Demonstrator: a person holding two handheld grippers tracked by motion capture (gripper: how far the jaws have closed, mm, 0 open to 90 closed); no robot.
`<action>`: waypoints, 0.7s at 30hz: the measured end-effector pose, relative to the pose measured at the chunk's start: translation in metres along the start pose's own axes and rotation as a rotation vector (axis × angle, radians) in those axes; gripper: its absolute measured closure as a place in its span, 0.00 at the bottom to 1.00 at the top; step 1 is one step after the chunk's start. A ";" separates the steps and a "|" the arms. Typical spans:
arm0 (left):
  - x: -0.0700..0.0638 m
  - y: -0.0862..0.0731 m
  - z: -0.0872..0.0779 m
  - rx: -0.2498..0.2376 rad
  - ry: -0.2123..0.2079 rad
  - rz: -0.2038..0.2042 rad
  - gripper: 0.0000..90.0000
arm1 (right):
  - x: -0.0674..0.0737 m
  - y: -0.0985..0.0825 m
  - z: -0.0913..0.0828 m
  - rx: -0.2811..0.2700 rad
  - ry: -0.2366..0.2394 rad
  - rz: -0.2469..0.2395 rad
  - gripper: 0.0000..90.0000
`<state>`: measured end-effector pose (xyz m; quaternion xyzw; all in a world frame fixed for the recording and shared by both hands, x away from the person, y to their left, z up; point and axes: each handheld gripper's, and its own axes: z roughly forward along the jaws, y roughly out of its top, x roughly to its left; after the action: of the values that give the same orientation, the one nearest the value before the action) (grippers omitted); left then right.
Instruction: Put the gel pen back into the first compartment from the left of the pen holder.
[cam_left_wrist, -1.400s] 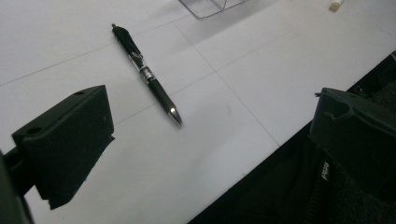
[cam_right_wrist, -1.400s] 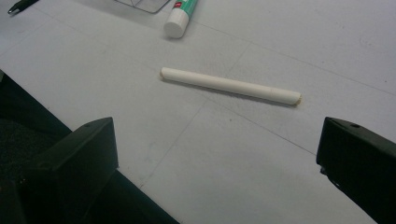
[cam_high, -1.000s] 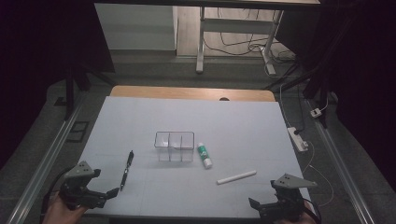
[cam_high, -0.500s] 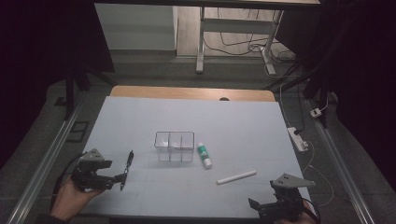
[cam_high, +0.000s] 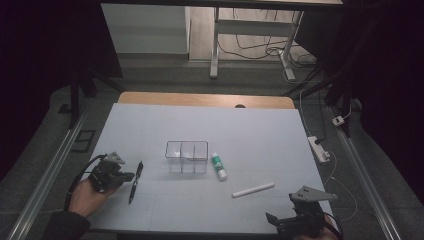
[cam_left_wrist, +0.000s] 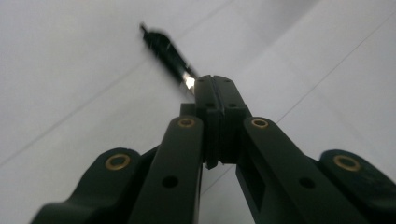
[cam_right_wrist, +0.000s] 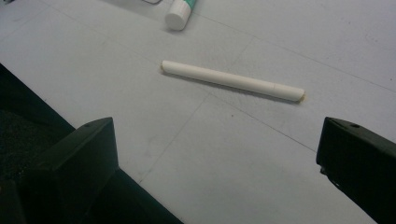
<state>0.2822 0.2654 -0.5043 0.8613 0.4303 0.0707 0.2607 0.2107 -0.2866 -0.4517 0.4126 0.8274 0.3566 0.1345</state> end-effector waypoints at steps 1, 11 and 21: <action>0.001 -0.002 0.002 0.018 0.000 0.001 0.99 | 0.000 0.000 0.000 0.000 0.000 0.000 0.00; 0.002 -0.007 0.003 0.020 -0.033 0.008 0.99 | 0.001 0.000 0.001 0.004 -0.004 -0.004 0.00; 0.015 0.030 0.026 -0.007 -0.033 0.018 0.99 | 0.002 0.001 0.002 0.014 -0.006 -0.008 0.00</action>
<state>0.3216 0.2517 -0.5123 0.8653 0.4178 0.0601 0.2701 0.2112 -0.2839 -0.4521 0.4115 0.8309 0.3492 0.1356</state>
